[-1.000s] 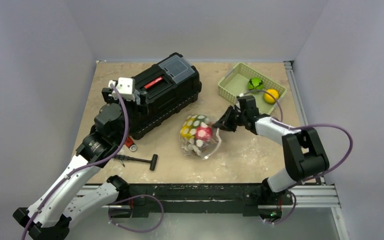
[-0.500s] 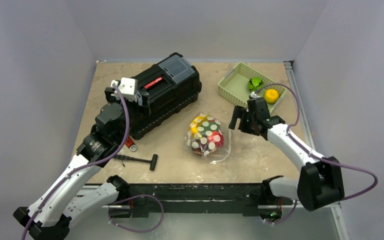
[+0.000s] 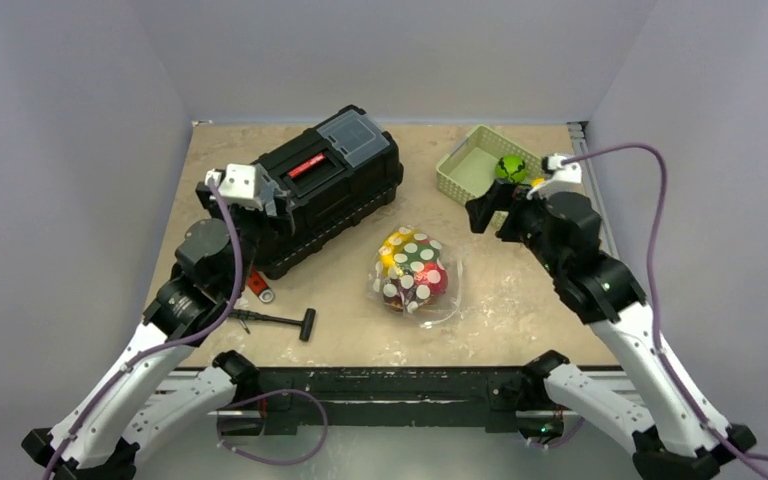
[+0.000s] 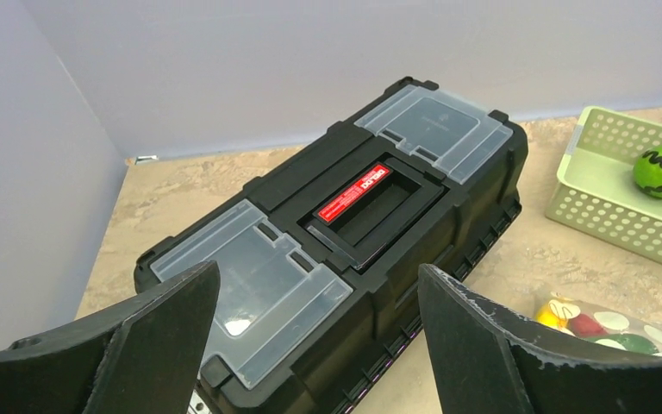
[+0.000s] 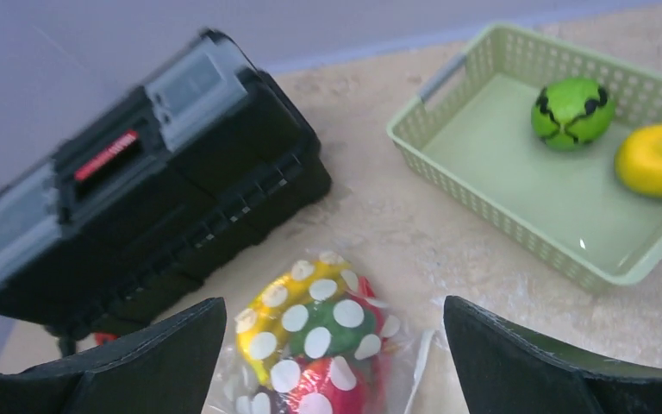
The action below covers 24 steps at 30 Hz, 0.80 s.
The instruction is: Place the food in the zip-top bag and seal the zipper
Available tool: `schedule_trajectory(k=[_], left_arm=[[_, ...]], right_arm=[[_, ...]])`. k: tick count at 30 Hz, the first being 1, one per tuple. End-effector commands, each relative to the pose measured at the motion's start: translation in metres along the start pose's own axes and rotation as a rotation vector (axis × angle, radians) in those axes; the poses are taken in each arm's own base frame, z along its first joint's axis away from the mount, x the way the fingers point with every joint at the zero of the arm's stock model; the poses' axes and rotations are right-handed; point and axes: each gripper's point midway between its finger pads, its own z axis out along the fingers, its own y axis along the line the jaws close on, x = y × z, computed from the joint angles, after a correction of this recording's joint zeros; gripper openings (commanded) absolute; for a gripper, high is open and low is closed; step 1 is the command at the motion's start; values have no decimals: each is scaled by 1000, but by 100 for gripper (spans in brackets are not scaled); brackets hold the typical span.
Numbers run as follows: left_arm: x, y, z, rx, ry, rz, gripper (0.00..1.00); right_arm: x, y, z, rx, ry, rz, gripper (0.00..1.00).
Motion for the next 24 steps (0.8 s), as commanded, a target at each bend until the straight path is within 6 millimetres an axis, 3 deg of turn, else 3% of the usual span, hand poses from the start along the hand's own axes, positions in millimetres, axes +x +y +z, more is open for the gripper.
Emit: schedule_trajectory(k=[1, 4, 10, 14, 21, 24], left_arm=[[-28, 9, -14, 1, -137, -70, 85], [-34, 11, -23, 19, -206, -81, 87], [-35, 16, -29, 12, -248, -85, 90], [-35, 10, -24, 35, -211, -64, 90], [-34, 8, -23, 40, -205, -68, 90], [-31, 8, -21, 34, -197, -57, 90]], right_arm=[[-55, 24, -47, -175, -250, -12, 99], [-84, 23, -81, -214, -424, -4, 99], [-110, -12, -121, -97, -616, 93, 99], [-108, -34, -117, 30, -600, 179, 99], [-103, -36, -97, 99, -523, 194, 99], [-100, -46, -89, 176, -494, 184, 99]])
